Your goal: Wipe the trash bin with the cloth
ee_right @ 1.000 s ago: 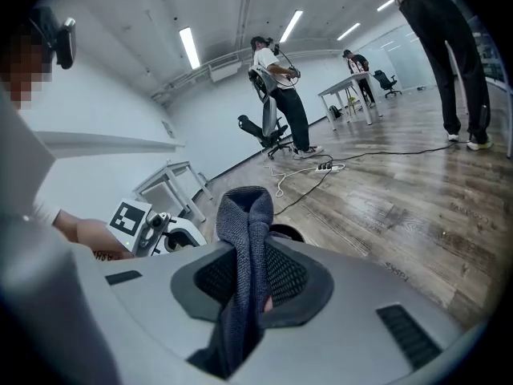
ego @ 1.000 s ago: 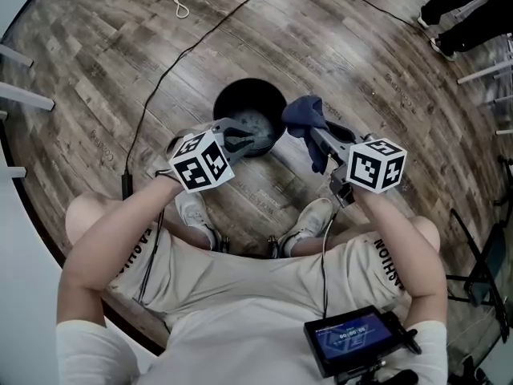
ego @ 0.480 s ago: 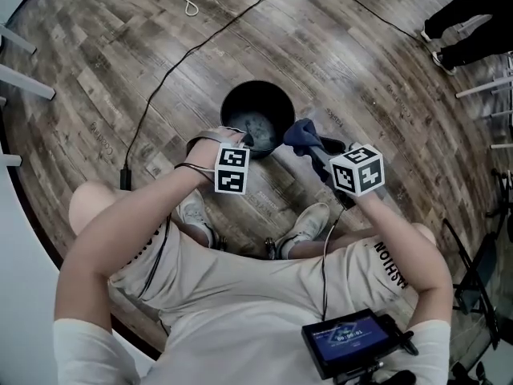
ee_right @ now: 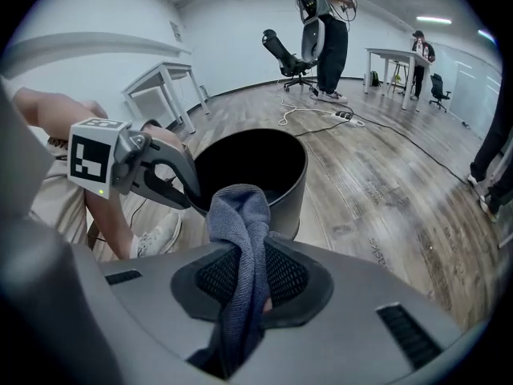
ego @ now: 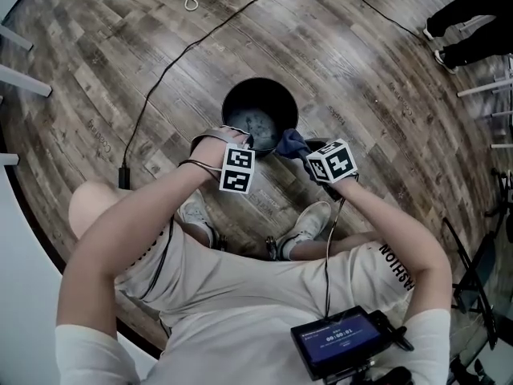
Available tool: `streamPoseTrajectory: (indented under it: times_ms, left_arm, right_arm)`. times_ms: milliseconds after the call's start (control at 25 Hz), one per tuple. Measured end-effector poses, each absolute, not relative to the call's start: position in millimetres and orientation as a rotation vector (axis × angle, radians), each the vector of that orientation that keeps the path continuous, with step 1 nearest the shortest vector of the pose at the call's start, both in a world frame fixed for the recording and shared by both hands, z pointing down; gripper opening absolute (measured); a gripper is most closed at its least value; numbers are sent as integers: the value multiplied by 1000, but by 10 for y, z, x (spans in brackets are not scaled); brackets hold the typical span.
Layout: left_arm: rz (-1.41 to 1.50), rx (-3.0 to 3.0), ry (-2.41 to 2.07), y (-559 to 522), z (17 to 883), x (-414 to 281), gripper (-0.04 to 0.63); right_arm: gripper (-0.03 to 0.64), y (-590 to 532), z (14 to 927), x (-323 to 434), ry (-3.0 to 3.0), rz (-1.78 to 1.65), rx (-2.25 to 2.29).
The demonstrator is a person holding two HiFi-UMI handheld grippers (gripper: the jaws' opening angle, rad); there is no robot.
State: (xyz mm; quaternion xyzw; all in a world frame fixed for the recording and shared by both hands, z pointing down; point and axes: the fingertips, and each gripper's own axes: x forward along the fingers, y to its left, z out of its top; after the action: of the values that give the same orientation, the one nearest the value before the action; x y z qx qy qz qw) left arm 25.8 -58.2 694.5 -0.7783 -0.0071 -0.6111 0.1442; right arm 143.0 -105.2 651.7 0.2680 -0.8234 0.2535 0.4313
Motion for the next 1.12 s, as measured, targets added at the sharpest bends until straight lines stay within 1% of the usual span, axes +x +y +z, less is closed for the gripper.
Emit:
streamPoseTrajectory:
  times_ms: [80, 160, 680, 920, 1120]
  left_arm:
    - [-1753, -2239, -24, -604, 6953, 261, 93]
    - [-1747, -2235, -44, -614, 6960, 260, 58]
    - [-1755, -2253, -196, -588, 6966, 269, 37]
    - [-1759, -2251, -210, -589, 6972, 286, 35]
    - [-1767, -2258, -213, -598, 6985, 320, 34]
  right_arm:
    - [66, -1087, 6621, 1379, -2060, 643, 678]
    - [66, -1124, 6717, 1323, -2072, 650, 692]
    - [66, -1269, 7700, 1365, -2068, 690, 764]
    - [66, -1341, 8299, 1406, -2015, 714, 818]
    - [65, -1475, 8857, 1475, -1945, 698, 946]
